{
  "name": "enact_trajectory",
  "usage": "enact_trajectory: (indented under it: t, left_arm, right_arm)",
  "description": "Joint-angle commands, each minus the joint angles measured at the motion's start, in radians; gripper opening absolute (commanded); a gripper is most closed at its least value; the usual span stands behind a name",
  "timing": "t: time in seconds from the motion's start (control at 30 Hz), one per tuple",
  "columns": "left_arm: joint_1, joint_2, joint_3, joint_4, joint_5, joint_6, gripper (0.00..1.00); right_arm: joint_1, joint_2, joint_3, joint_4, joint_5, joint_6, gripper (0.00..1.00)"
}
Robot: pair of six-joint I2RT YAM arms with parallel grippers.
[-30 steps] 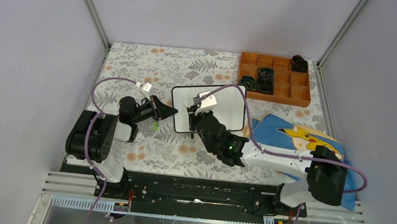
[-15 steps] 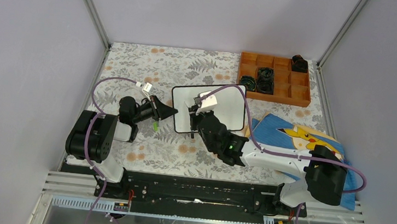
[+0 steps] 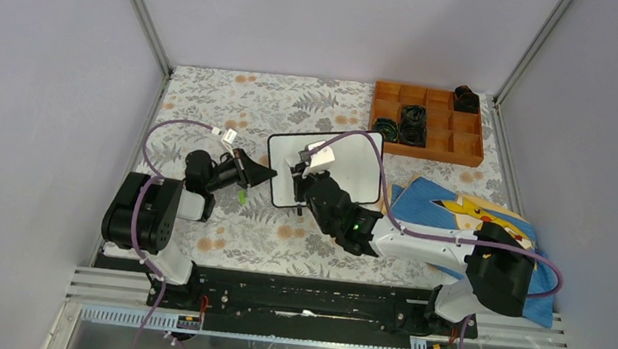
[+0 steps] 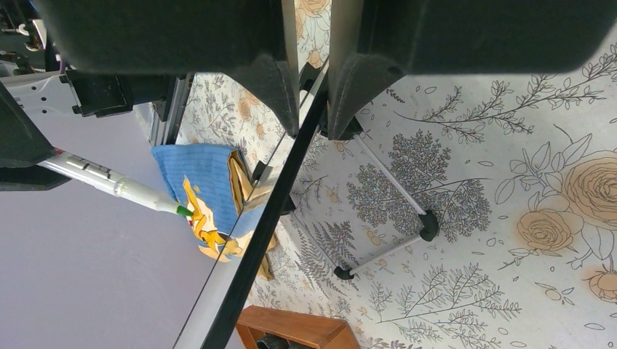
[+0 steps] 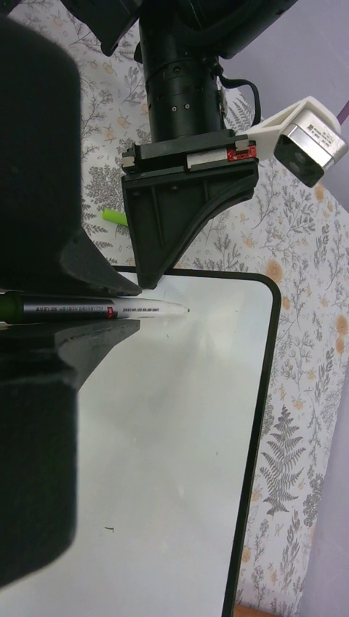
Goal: Write a sentence on the whiteboard
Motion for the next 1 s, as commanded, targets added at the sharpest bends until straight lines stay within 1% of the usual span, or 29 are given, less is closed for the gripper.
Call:
enact_trajectory:
  t: [0.0,0.47,0.6,0.97]
  left_arm:
    - [0.005,-0.009,0.001,0.007,-0.019,0.015,0.17]
    - [0.003,-0.007,0.005,-0.007,-0.023,0.017,0.13]
    - [0.001,-0.014,0.004,-0.010,-0.026,0.023,0.13]
    - [-0.002,-0.018,0.007,-0.026,-0.029,0.031,0.11]
  right_arm:
    - [-0.012,0.004,0.031,0.089,-0.009,-0.021,0.00]
    - [-0.018,-0.011,-0.007,0.115,-0.039,-0.025,0.00]
    - [-0.018,0.010,0.009,0.099,-0.015,-0.027,0.00]
    - [-0.036,0.050,0.033,0.167,0.011,-0.013,0.00]
